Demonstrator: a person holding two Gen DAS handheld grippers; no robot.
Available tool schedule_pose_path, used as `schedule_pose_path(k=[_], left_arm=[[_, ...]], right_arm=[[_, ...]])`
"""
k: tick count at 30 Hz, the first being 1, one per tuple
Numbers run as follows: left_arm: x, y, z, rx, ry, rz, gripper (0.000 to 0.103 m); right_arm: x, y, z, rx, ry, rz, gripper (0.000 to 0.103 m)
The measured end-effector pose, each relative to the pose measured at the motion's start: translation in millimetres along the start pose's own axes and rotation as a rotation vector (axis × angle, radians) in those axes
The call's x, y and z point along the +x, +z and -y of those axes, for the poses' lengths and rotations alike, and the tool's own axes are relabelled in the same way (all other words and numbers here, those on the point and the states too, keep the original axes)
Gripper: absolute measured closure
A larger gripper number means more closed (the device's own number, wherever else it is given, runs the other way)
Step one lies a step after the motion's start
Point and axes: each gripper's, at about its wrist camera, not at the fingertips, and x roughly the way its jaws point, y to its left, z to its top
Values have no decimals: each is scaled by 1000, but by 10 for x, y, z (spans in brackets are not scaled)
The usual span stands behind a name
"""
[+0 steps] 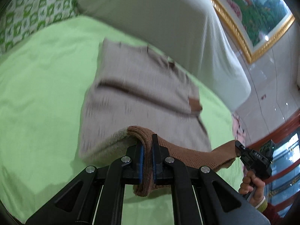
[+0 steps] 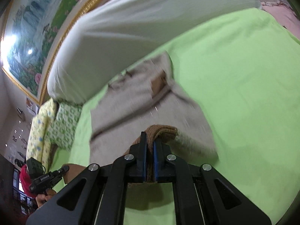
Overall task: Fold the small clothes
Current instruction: 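Grasp the brown hem with both tools and fold it up toward the collar, then lower the hem onto the sweater and open both tools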
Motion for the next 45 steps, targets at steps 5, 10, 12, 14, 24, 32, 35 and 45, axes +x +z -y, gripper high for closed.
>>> schedule_pose_path(k=[5,10,12,14,24,32,35,45], left_arm=[[276,620,41,-57,3,77,98],[669,1126,41,-87,34,112,98],[784,1268,40,-82,42,117,98],[908,1415,45,-72,61,125,98],[1600,1998,-332,-138,140,115,98],[2184,2194,-608,-170,211,68,97],[2342,2220,-679,-189,241,33,92],[1908,2189,-509,-157,257,108,42]], right_arm=[[428,579,-60,6,29,42,96],[874,1028,-69,2,46,35,96],[1042,1148,-87,-7,55,20,96],[1198,1262,-121,-24,62,7,96],[1968,1692,28,2,45,-38,96],[2525,1784,193,17,-13,-79,96],[2637,1800,318,78,-22,-100,90],[2180,1862,203,29,-16,-19,55]])
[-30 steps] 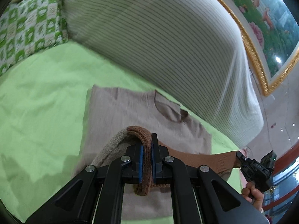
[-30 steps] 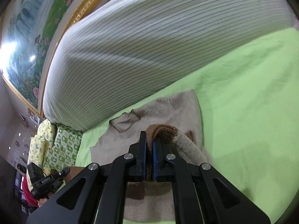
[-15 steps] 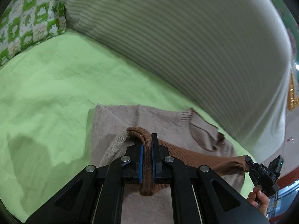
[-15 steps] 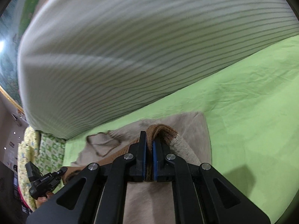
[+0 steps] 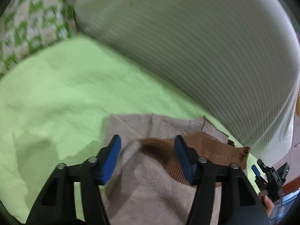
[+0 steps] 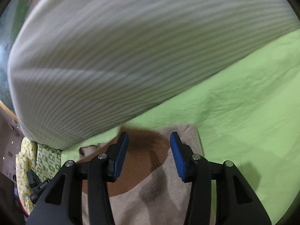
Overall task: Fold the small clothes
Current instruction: 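Lower the hem onto the sweater and open both tools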
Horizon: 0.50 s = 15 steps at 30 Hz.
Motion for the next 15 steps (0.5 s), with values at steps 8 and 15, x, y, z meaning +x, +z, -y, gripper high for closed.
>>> schedule_pose_path(k=[8,15], left_arm=[[-296,-491,289,129,-96,-90,42],[14,-949,1005,429,-93,-207,38]], right_arm=[[-199,-467,-502,-212,66,-88,55],[124,-907,-971,-440,29,-213,48]])
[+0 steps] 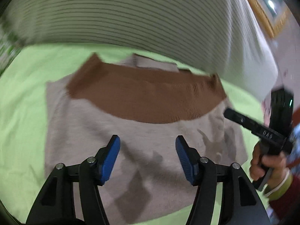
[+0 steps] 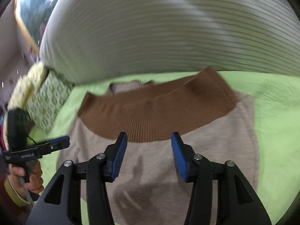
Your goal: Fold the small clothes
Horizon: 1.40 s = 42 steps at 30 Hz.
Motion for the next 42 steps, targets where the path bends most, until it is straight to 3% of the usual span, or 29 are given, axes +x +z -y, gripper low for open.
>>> schedule_pose_path(k=[6,10,12,14,16,20,22,23,26,30,34,36,38,42], left_arm=[[392,94,99,46,-6,-108,37],[299,26,46,72,-101,-72,36],[383,12,51,114,-85,-93,37],[539,29,45,146,-36,-113,40],[633,80,13,145,17,-99,42],[763,266,-10,141,216,-21,43],[803,380,-88,93,245,5,43],[797,441,-137,61,262,29,43],[715,538,-264,3,343,80,45],[581,518,-504,-63,419,104,45],[404,392,-586,-126,299,110,49],[309,331,-457,-95,215,119,46],[231,234,-298,-55,138,94,44],[95,-137,-128,-92,89,80,38]], right_arm=[[319,31,-82,-1,38,-111,44],[293,-114,-188,-77,138,-105,44],[417,-184,-234,-128,131,-165,48],[629,-210,-288,-182,79,-229,60],[759,-175,-317,-230,31,-234,66],[916,47,-370,-268,-75,-174,85],[975,201,-300,-220,-135,-128,90],[993,284,-212,-173,-153,-110,100],[929,419,17,4,-153,-41,103],[671,396,13,57,-119,39,99],[430,256,-136,23,9,35,99],[368,153,-224,-12,79,5,99],[387,61,-348,-59,137,-49,99],[677,-72,-670,-183,247,-204,99]])
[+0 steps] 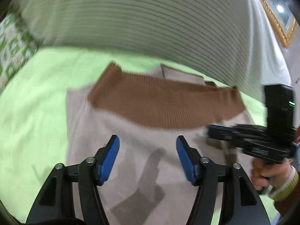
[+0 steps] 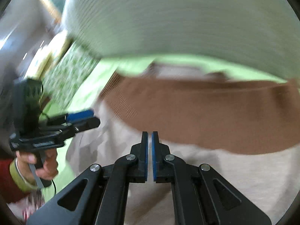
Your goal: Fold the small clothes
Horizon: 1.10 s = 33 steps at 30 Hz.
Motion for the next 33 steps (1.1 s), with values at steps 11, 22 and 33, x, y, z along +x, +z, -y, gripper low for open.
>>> schedule_pose_path(k=[11,22,33], left_arm=[[34,-603,-418,-128,265,-82,32],[-352,-749,-660,-332,184,-47,31],[68,-665,-570,-328,223,-119,26]], right_arm=[[182,402,436,239,-329,205,103],[-508,-362,-41,240,-218,272,97],[-847,-973,81,361,-325,264,78]])
